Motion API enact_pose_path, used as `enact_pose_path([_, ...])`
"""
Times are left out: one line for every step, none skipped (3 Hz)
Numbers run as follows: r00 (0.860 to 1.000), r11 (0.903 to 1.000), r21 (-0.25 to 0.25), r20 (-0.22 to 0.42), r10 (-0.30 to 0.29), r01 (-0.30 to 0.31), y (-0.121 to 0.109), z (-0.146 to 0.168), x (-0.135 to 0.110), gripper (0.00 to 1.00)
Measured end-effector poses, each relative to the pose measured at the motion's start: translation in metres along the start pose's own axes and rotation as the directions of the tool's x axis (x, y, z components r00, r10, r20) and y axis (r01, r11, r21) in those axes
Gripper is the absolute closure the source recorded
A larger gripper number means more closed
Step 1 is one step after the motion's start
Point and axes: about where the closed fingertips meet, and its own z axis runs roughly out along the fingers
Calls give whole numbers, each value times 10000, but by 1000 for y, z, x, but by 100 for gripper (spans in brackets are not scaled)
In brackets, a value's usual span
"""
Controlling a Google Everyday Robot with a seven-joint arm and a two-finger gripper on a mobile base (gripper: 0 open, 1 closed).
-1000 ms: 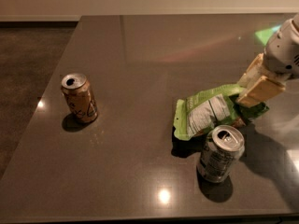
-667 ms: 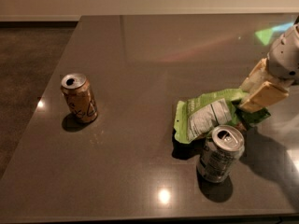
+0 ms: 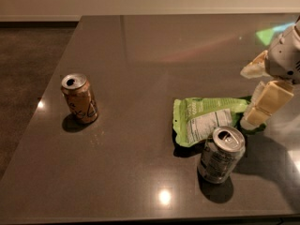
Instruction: Move green rice chip bag near 7up can
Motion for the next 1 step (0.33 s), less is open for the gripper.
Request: enact_pose_path([10000,10000,1,0,0,0,0,0,0,0])
